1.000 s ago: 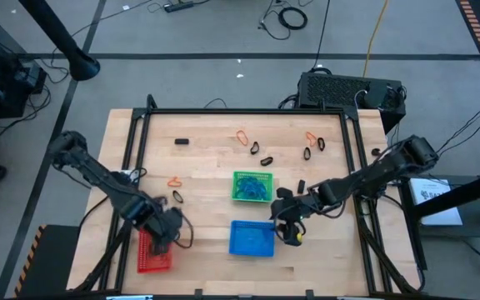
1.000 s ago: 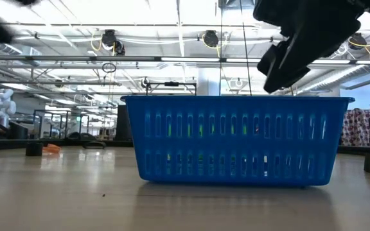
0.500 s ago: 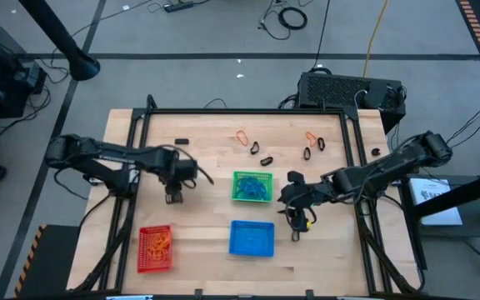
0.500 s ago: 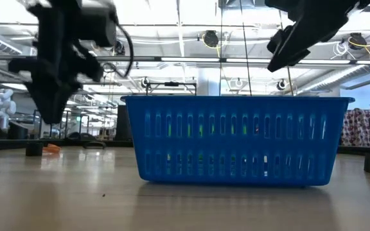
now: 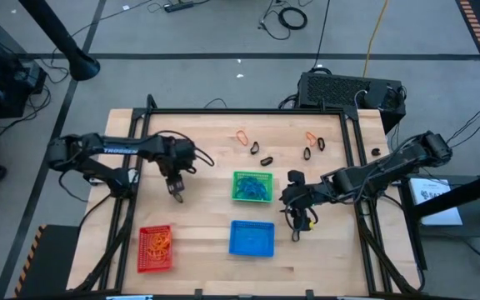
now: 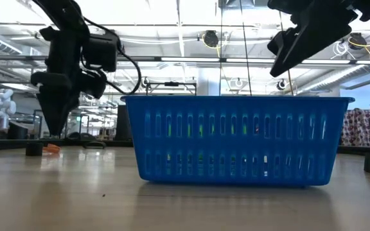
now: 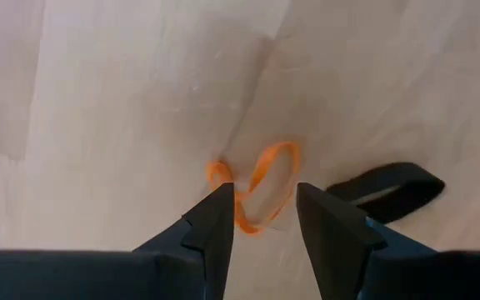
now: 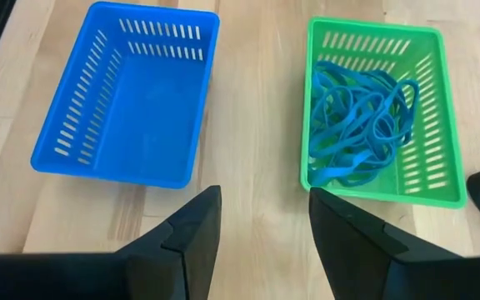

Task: Sort rubber bands into baskets
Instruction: Put the orange rubberband into the red bin

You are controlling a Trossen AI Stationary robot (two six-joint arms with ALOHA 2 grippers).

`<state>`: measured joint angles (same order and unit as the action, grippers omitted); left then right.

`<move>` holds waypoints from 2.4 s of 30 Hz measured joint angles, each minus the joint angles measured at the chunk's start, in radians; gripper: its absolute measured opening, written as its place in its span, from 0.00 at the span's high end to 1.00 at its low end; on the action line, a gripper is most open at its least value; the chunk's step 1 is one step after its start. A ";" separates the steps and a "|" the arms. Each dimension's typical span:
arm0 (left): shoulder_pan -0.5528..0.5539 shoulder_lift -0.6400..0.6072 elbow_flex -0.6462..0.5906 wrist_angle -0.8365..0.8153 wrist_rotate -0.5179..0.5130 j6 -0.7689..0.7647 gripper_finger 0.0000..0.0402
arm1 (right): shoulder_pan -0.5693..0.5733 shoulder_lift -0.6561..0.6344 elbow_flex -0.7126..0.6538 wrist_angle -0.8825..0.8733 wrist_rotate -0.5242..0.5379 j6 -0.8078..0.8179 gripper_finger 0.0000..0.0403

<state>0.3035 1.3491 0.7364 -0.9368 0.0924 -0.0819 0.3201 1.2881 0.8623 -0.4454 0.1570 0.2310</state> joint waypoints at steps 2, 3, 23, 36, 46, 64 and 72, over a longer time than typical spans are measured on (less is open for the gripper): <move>0.002 0.022 0.000 0.001 -0.025 -0.019 0.66 | 0.000 0.000 0.000 0.005 0.000 0.000 0.56; 0.004 0.035 0.000 0.006 -0.031 -0.028 0.66 | 0.000 0.000 0.000 0.008 0.000 0.000 0.56; 0.005 0.174 0.000 0.034 0.002 -0.012 0.73 | 0.002 0.009 0.000 0.014 0.000 0.019 0.56; -0.084 -0.064 0.066 0.023 0.069 -0.043 0.99 | 0.009 0.030 -0.093 0.214 0.108 0.037 0.56; -0.410 -0.266 0.109 -0.080 0.201 -0.573 0.99 | 0.009 0.040 -0.102 0.208 0.236 0.027 0.56; -1.031 -0.269 0.109 -0.058 0.100 -1.394 1.00 | 0.008 0.038 -0.081 0.289 0.237 -0.188 0.56; -1.163 -0.222 0.109 0.040 -0.041 -1.458 1.00 | 0.002 0.038 -0.080 0.474 0.342 -0.306 0.56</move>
<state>-0.8595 1.1269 0.8452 -0.8971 0.0513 -1.5401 0.3221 1.3258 0.7822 0.0282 0.4988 -0.0746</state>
